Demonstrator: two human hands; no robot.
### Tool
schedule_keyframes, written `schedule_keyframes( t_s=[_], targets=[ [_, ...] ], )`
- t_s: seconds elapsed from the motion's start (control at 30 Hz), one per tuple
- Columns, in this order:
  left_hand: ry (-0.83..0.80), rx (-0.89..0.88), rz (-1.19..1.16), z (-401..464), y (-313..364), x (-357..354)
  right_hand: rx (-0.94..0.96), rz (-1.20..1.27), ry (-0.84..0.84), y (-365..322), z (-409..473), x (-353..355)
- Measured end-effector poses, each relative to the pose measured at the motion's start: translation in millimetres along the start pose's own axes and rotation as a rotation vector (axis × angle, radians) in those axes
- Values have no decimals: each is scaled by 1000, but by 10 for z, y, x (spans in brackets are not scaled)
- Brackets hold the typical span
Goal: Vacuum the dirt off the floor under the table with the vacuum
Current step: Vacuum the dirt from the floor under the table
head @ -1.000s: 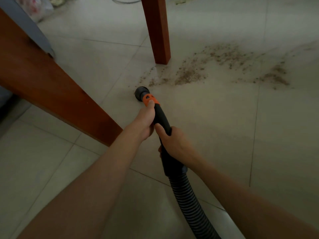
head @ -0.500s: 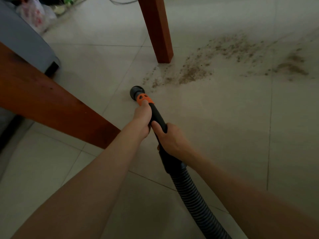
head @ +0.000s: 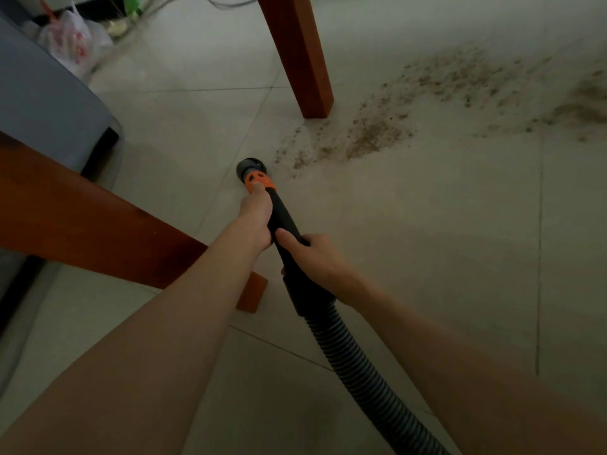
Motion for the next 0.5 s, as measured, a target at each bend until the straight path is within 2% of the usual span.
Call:
schedule_keyframes(
  t_s=[0.2, 0.5],
  targets=[
    [-20, -19, 72, 41, 102, -25, -45, 128, -34, -67, -6, -50],
    [-9, -27, 128, 1, 104, 35, 37, 46, 74, -169, -164, -142]
  ],
)
Point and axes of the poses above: each hand's wrist, its own z-axis towards the middle knuckle, its own x-axis out of the back of the hand, y = z × x, the point moved 3 cm from there along z, towards the middle knuckle, and after that the axes turned 3 degrees about -y, right-handed, at the moved point
